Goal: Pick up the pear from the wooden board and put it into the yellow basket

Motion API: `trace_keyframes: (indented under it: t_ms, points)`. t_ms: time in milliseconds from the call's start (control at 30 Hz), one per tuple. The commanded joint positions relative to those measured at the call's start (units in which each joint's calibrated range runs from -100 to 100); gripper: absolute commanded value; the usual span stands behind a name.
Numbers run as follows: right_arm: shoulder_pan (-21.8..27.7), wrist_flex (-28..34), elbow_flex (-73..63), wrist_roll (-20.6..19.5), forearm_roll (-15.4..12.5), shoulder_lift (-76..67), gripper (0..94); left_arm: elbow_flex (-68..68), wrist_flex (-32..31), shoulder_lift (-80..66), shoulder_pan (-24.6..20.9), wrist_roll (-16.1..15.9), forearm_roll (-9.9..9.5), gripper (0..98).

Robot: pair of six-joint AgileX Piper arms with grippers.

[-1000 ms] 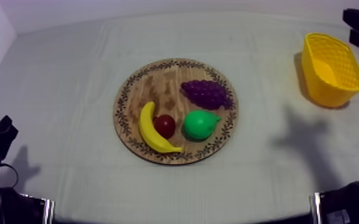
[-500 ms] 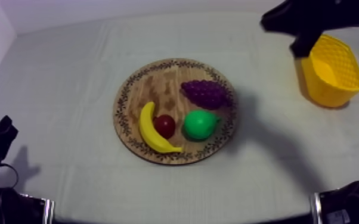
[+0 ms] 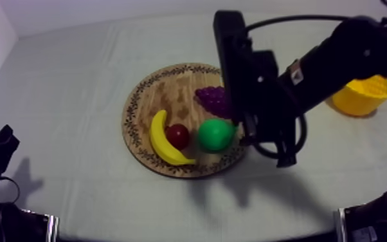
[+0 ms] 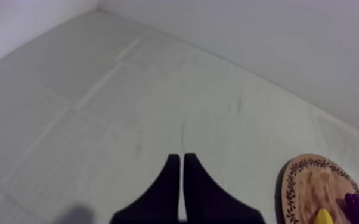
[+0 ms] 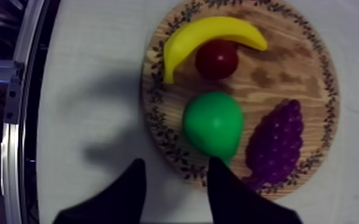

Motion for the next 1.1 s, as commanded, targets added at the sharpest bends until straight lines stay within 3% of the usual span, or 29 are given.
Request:
trace_keyframes:
  t_ms: [0, 267, 400, 567, 767, 1067]
  points:
    - [-0.18, -3.72, 1.25, -0.49, 0.23, 1.05, 42.5, 0.02, 0.05, 0.02, -0.02, -0.01, 0.0, 0.1]
    - [-0.44, -14.12, 4.76, -4.18, 1.78, 3.84, 52.3, 0.02, 0.05, 0.02, -0.02, 0.0, 0.0, 0.1]
    - [-0.27, -17.47, 5.71, -5.03, 1.25, 4.44, 55.4, 0.02, 0.05, 0.02, -0.02, 0.0, 0.0, 0.1]
    - [-0.43, -19.61, 6.08, -5.5, 0.84, 5.66, 57.8, 0.02, 0.05, 0.02, -0.02, -0.02, 0.0, 0.1]
    - [-0.88, -21.19, 5.74, -6.92, 1.33, 7.88, 67.7, 0.02, 0.05, 0.02, -0.02, 0.02, 0.0, 0.1]
    - [-1.37, -27.23, 6.22, -12.38, 5.1, 12.88, 78.4, 0.02, 0.05, 0.02, -0.02, 0.0, 0.0, 0.1]
